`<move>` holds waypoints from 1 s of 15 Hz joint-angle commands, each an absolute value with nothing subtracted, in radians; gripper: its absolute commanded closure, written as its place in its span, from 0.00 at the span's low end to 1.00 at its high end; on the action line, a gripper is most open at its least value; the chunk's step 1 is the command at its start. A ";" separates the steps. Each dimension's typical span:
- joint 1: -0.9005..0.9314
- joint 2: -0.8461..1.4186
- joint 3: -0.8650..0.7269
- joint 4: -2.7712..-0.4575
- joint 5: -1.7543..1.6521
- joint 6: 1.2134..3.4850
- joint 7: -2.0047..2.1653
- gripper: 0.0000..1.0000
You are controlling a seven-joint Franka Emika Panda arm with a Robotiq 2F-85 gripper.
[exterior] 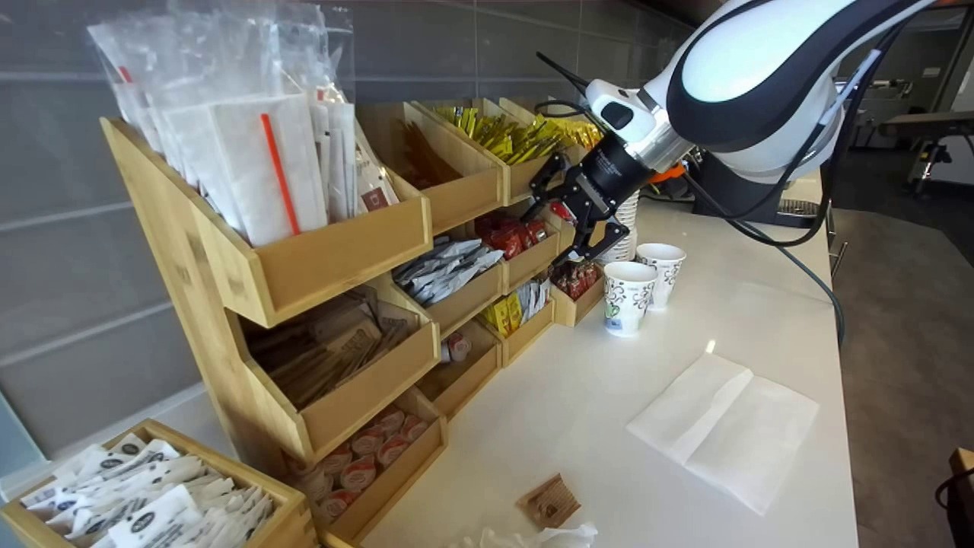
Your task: Pick up the red sachet from the counter and put it on the wooden stand.
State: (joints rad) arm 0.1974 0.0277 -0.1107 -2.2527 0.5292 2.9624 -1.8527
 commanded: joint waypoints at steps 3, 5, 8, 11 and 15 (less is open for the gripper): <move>0.188 -0.035 -0.142 -2.262 0.412 2.862 -1.699 0.00; 0.188 -0.056 -0.143 -2.259 0.406 2.834 -1.644 0.00; 0.182 -0.094 -0.140 -2.258 0.395 2.779 -1.545 0.00; 0.130 -0.132 -0.091 -2.261 0.348 2.705 -1.385 0.00; 0.094 -0.185 -0.060 -2.269 0.261 2.626 -1.157 0.00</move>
